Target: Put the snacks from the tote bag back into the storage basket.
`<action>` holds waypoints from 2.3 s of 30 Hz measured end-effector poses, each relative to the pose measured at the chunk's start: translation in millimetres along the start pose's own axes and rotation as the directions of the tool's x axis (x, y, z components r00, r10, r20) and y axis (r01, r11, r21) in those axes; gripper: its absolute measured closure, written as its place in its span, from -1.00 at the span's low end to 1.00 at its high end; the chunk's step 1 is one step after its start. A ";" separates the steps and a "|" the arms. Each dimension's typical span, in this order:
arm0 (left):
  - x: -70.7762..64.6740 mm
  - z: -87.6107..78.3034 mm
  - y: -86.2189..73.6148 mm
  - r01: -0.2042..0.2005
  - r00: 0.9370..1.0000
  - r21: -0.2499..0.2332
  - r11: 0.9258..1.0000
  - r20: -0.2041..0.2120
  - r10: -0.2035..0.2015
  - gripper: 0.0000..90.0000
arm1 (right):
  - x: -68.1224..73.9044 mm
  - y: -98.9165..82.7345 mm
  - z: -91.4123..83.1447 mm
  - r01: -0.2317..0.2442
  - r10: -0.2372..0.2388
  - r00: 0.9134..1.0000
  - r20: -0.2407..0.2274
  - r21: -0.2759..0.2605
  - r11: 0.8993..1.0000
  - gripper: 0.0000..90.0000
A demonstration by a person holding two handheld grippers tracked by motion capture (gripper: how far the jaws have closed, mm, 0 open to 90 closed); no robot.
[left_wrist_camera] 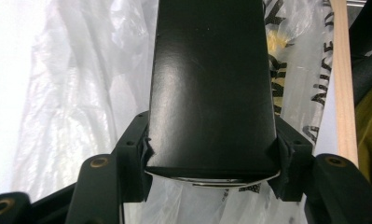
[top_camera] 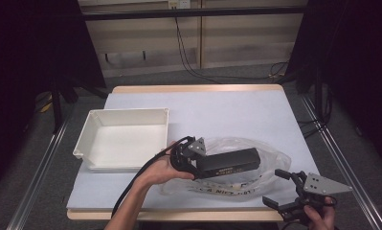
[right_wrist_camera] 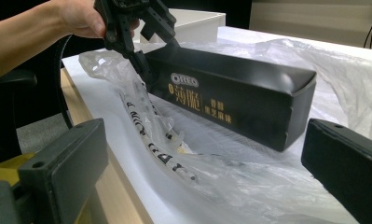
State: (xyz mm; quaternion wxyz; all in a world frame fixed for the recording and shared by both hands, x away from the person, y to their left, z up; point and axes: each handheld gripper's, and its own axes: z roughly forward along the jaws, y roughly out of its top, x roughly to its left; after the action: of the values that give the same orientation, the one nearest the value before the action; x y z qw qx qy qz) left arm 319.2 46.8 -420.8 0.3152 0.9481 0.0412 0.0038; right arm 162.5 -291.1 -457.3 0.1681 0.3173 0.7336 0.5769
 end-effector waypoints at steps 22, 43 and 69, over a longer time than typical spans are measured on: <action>-4.5 -25.4 0.8 -0.014 1.000 -0.028 1.000 0.026 0.015 -0.05 | 1.2 -1.7 3.3 0.068 -0.068 0.998 0.008 -0.013 0.998 -1.00; -1.2 -71.6 0.2 -0.006 1.000 -0.115 0.993 -0.007 0.005 -0.05 | -2.7 -2.1 -1.4 0.071 -0.070 0.997 0.036 -0.028 0.997 -1.00; 25.7 -135.7 -20.1 0.017 0.998 -0.153 0.988 -0.061 -0.027 -0.05 | -2.0 -2.0 -1.0 0.076 -0.075 0.996 0.044 -0.019 0.997 -1.00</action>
State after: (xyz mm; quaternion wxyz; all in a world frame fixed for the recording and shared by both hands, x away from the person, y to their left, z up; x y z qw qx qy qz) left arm 338.8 146.1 -324.5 0.3852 0.9202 0.0611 0.0332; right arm 162.9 -293.4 -459.2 0.2086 0.3001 0.7354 0.5707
